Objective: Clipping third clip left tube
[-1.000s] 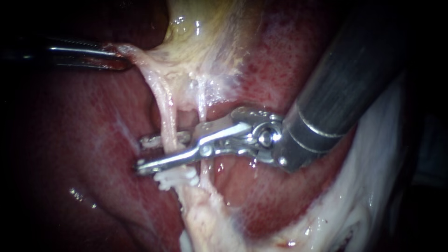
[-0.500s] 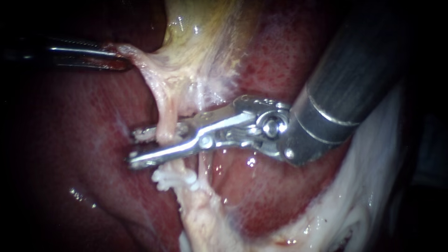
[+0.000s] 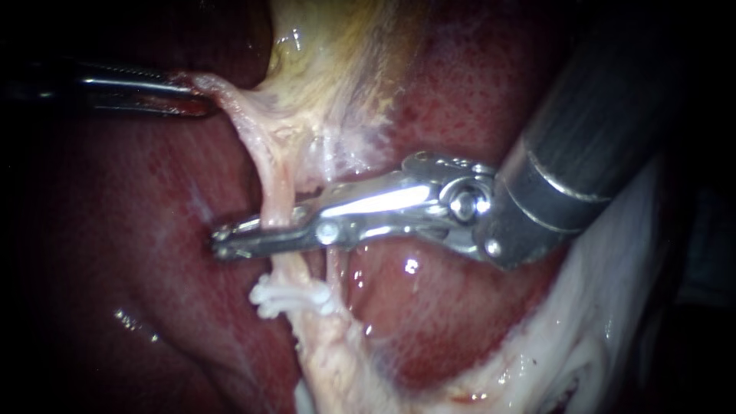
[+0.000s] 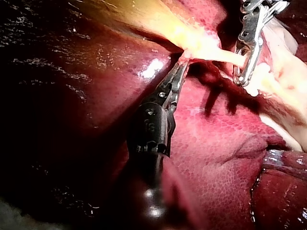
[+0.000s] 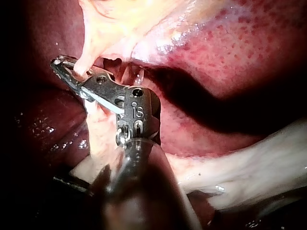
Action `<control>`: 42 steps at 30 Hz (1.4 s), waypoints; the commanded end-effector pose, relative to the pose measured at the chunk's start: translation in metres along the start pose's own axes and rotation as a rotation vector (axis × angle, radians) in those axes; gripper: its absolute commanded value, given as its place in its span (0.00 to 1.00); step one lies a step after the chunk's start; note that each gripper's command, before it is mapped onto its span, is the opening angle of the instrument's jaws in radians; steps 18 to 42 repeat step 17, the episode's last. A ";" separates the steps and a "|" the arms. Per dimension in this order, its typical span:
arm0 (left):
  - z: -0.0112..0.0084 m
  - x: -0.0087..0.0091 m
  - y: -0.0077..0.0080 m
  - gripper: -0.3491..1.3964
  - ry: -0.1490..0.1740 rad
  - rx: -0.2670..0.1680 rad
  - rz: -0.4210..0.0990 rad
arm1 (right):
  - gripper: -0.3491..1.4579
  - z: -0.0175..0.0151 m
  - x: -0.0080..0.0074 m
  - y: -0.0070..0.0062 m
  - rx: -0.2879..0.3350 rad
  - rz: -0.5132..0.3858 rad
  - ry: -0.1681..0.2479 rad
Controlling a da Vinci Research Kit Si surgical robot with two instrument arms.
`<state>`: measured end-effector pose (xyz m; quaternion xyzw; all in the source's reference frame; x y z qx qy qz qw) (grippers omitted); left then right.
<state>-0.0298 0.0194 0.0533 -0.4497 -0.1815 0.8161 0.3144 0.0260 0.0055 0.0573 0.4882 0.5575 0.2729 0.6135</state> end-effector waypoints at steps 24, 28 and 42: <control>0.0001 0.0000 0.0000 0.00 0.000 0.000 0.000 | 0.00 -0.0002 -0.0005 0.0006 -0.013 -0.002 0.006; 0.0001 0.0000 0.0000 0.00 0.000 0.000 0.000 | 0.00 -0.0002 -0.0005 0.0006 -0.013 -0.002 0.006; 0.0001 0.0000 0.0000 0.00 0.000 0.000 0.000 | 0.00 -0.0002 -0.0005 0.0006 -0.013 -0.002 0.006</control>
